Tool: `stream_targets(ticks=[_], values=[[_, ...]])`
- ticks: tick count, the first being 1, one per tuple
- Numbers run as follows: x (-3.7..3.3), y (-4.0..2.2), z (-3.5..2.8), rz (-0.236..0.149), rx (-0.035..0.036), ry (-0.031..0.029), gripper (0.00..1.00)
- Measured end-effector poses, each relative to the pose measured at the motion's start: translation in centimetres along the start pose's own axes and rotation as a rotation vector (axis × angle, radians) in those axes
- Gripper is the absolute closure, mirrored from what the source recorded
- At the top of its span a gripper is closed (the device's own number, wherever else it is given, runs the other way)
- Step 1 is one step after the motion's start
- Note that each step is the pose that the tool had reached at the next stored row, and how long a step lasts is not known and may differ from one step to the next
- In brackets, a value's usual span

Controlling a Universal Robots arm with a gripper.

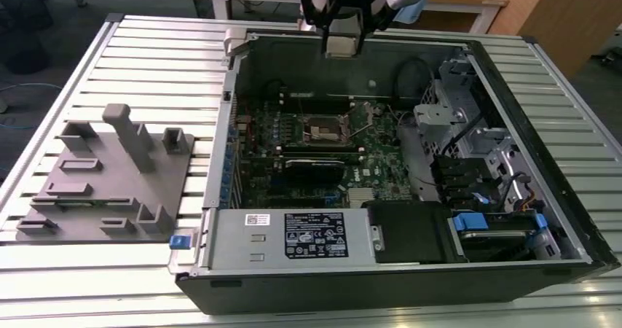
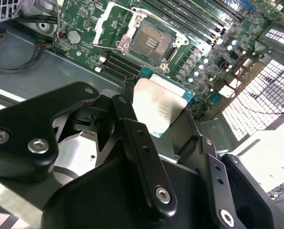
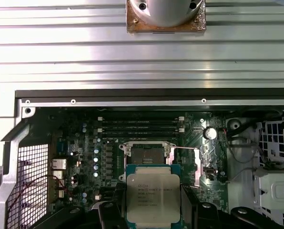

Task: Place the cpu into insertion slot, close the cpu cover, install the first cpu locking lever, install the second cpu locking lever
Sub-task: 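Place the cpu into insertion slot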

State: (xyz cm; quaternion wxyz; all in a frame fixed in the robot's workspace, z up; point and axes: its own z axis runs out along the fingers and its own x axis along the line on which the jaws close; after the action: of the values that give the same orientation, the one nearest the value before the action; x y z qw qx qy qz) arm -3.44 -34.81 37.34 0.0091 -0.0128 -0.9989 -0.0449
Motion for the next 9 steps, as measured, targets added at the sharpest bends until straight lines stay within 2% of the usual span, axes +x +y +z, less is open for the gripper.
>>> stream_targets(ticks=[9], values=[[0.0,-0.02,0.2,0.0,0.0003,0.0001,0.46]])
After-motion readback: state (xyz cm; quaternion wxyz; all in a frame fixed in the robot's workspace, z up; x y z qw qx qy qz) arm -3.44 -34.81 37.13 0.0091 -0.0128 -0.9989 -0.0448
